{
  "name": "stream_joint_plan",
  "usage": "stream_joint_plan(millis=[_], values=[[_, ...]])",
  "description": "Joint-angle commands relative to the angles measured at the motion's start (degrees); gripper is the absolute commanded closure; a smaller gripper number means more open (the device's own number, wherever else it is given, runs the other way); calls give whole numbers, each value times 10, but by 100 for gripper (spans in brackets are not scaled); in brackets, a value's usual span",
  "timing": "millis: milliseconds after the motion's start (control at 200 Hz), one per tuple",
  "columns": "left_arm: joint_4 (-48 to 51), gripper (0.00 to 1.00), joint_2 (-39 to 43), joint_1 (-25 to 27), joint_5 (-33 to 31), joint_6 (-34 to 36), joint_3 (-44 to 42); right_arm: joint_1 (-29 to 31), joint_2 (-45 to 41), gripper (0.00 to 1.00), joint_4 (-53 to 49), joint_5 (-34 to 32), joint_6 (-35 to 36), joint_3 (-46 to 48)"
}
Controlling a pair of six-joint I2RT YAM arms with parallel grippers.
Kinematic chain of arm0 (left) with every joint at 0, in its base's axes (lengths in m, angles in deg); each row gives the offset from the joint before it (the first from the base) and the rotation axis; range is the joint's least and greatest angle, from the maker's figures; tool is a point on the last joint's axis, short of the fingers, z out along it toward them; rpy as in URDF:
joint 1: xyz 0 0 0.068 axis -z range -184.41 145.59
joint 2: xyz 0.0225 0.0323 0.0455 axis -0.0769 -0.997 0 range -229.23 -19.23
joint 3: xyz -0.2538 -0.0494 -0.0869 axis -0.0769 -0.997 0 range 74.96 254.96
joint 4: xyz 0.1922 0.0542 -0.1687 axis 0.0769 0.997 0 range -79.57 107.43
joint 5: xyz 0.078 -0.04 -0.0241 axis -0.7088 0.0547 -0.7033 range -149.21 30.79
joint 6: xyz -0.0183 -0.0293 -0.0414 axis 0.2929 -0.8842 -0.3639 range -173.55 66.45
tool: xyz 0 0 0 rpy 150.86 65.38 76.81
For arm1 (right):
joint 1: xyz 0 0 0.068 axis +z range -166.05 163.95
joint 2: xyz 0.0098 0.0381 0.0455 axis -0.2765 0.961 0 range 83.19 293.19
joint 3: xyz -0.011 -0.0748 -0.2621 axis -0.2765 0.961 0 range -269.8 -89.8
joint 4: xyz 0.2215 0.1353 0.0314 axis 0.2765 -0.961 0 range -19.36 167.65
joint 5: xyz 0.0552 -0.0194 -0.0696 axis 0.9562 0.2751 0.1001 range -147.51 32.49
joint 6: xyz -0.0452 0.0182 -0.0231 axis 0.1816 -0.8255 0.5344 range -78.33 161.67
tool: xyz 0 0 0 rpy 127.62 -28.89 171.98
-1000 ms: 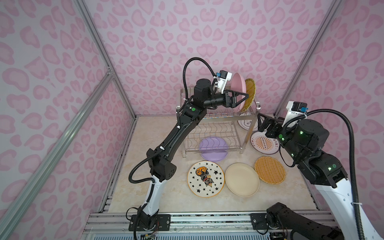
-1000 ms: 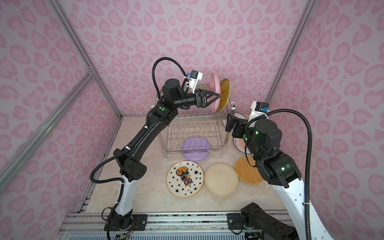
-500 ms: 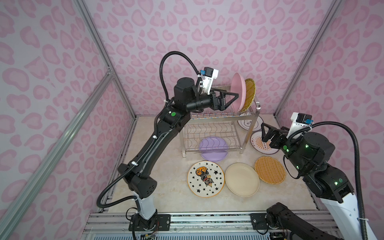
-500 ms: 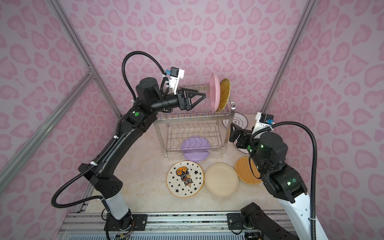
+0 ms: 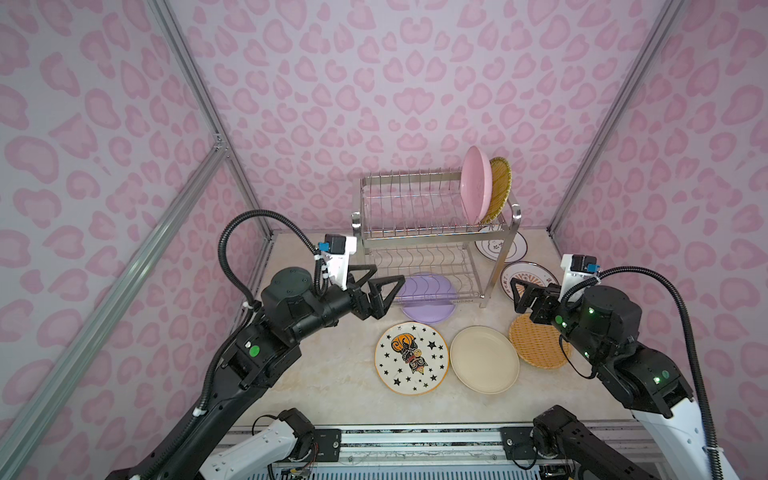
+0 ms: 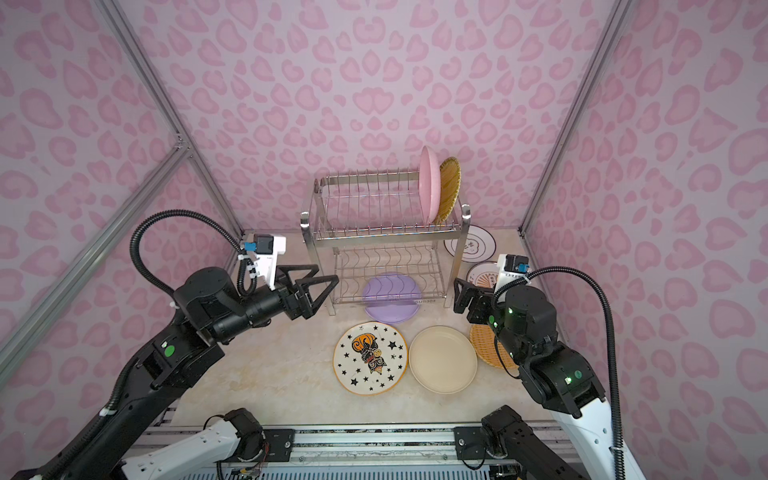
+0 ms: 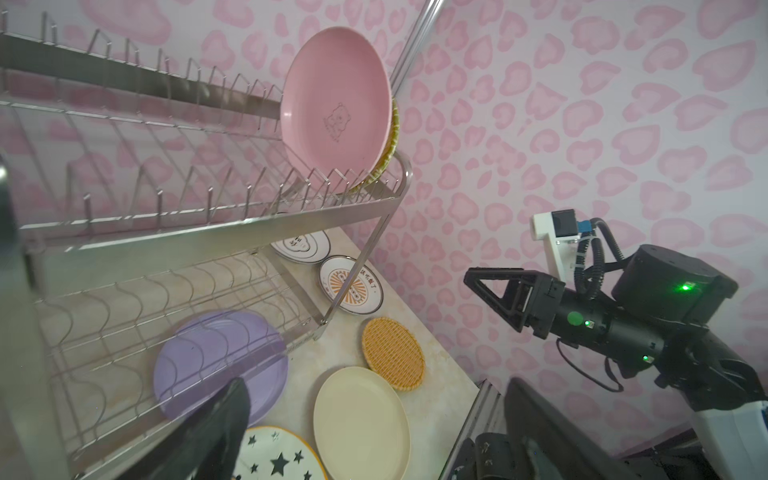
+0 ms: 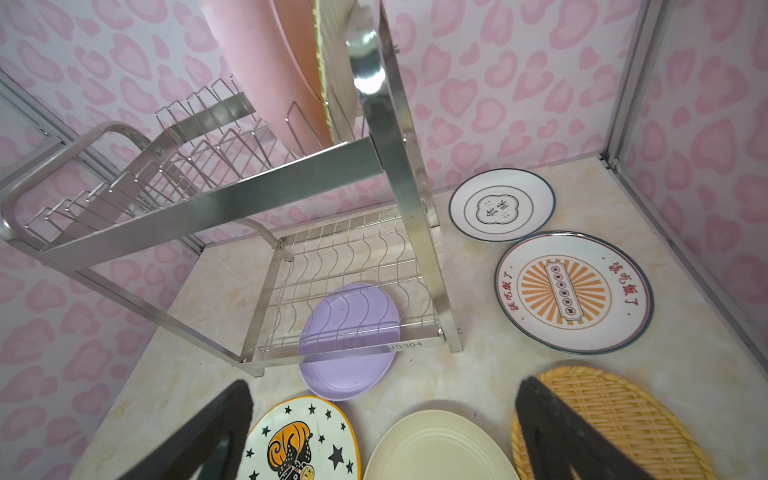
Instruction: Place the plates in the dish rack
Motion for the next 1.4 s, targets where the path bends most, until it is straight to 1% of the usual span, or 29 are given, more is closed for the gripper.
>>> stream_joint_plan(millis=[0,85,160,235,370,465,585,761,926,1121,1211,1291,1396], values=[[81,3,50,0,-81,-27,-44,0,-15,1,-13,-32,-13,18],[114,3,62,-1,-101,-57,-95,0,-18,1,-11,-12,-15,41],[129,3,56,-1,-107,-80,-143,0,-25,1,-11,-26,-33,70],[129,3,49,0,-108,-105,-184,0,-43,1,-4,-29,-32,96],[144,3,50,0,-117,-140,-230,0,-80,1,10,-21,-29,143],[144,3,45,-1,-104,-160,-263,0,-90,1,9,8,-22,173],[102,3,30,0,-58,-188,-317,0,-111,1,26,47,-24,209],[71,3,13,-1,-39,-200,-352,0,-150,1,43,57,-18,221],[-12,1,-38,-1,14,-241,-395,0,-142,1,51,77,-23,234],[-89,2,-74,-1,31,-280,-426,0,-143,1,61,90,-30,246],[-136,5,-98,-2,47,-299,-440,0,-140,1,67,99,-32,251],[-158,10,-122,-2,52,-309,-445,0,-138,1,74,107,-36,254],[-184,20,-144,-3,53,-325,-456,0,-136,1,77,112,-37,255]])
